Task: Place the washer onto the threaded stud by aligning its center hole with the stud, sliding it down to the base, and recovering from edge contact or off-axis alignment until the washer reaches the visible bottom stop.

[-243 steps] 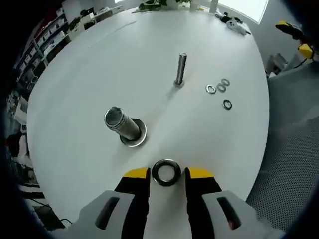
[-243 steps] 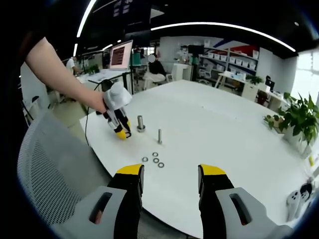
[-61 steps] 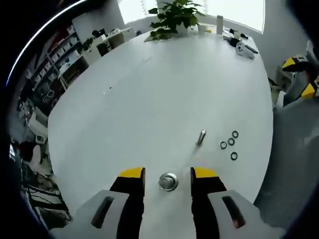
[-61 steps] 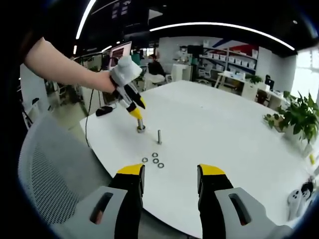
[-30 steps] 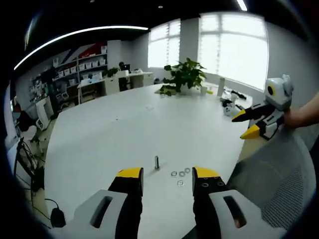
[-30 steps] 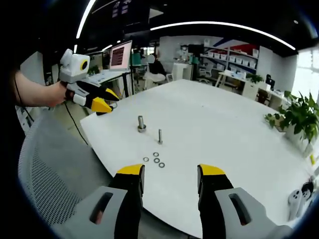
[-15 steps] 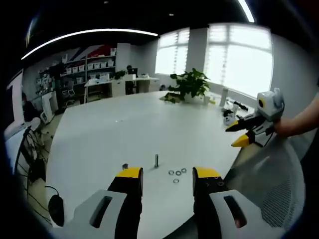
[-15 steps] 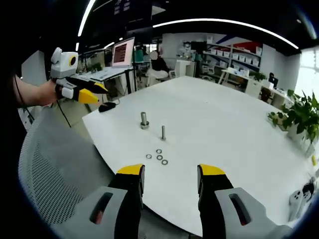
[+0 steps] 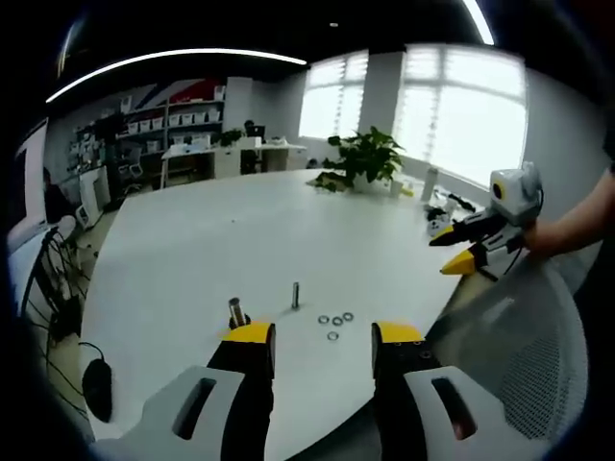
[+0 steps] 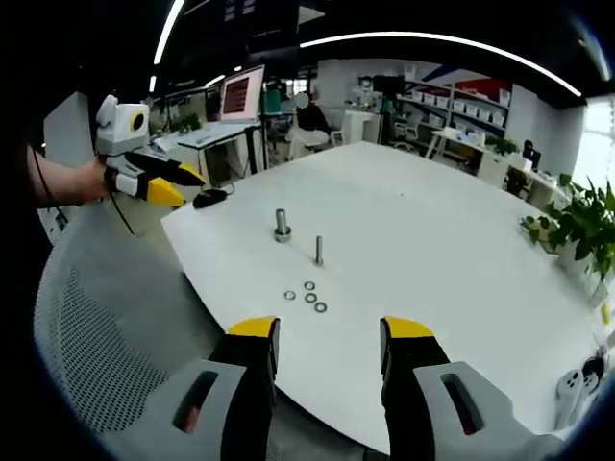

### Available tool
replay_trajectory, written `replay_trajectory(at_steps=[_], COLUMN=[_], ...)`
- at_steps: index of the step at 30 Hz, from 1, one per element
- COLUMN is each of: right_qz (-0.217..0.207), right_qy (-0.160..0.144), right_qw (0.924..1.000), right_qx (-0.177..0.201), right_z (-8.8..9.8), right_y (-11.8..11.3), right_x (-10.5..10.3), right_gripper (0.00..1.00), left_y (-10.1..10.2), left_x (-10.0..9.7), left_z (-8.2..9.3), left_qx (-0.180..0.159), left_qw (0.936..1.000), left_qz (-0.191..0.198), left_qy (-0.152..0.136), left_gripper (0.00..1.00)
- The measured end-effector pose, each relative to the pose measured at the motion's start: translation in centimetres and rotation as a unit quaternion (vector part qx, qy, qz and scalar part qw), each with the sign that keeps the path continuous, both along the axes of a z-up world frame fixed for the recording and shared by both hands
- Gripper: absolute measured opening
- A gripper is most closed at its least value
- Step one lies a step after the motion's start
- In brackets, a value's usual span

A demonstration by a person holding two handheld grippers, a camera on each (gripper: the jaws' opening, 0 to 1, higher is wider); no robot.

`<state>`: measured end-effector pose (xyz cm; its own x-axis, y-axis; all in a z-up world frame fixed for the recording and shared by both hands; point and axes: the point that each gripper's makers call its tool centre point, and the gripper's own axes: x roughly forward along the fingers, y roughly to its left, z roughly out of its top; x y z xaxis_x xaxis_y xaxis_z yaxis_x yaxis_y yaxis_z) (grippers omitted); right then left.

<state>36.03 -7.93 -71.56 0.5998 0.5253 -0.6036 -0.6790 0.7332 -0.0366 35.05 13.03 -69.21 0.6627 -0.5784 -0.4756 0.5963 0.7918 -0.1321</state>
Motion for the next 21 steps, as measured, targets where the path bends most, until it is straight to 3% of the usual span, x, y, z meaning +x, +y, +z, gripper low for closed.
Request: replay_trajectory(at_steps=[6,12,18,21], right_qz=[0.007,0.007,0.009,0.016], right_qy=[0.001,0.007,0.012,0.030], right_qw=[1.0000,0.9999,0.9998,0.9993], right_qx=[-0.004,0.003,0.013,0.014], right_z=[-0.14,-0.23,-0.05,-0.74], right_y=[0.20,0.25,0.48,0.66], right_x=[-0.21,-0.24,-0.42,-0.87], right_gripper=[0.44,0.44,0.45,0.45], left_y=[-0.44,0.29,0.19,0.07], left_x=[-0.40,-0.02,-0.22,-0.24], left_z=[-0.04,-0.04,-0.70,-0.90], left_qx=[0.015,-0.002,0.016,0.018], left_qw=[0.9997,1.0000,0.9998,0.9998], left_qz=[-0.019,0.004,0.000,-0.002], left_qy=[-0.007,0.002,0.008,0.012], left_gripper=[0.35,0.35,0.37,0.39])
